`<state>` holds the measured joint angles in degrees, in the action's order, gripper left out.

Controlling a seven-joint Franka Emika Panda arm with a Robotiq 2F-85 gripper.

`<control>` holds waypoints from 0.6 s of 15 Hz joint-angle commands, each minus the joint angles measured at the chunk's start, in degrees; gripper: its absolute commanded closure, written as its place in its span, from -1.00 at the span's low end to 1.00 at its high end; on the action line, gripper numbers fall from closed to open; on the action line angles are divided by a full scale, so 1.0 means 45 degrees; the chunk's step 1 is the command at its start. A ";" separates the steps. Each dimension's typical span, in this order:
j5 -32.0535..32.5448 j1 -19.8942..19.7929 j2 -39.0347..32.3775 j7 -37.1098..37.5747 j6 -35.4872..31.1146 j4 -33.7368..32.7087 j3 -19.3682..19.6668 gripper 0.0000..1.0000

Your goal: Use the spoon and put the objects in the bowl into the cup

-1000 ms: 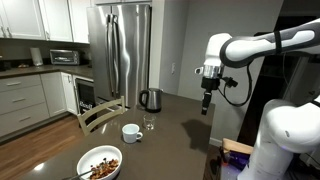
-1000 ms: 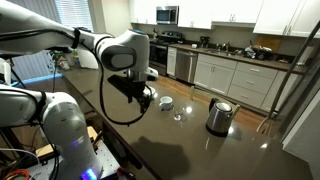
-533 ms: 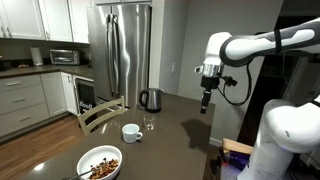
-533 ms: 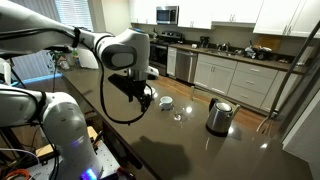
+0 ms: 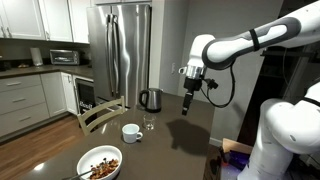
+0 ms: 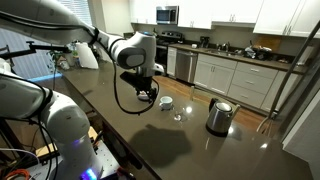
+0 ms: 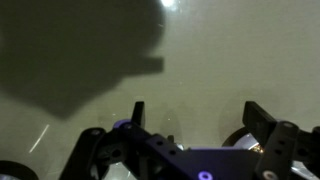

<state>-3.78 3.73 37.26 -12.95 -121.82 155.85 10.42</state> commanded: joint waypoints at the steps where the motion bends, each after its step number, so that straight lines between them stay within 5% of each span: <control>1: -0.1096 0.0823 -0.2752 -0.0583 -0.0461 -0.1942 -0.0272 -1.00; 9: -0.2796 0.1235 -0.6700 -0.1776 0.0010 -0.5929 -0.1121 -1.00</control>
<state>-12.88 9.47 14.49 -17.11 -123.49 136.50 7.12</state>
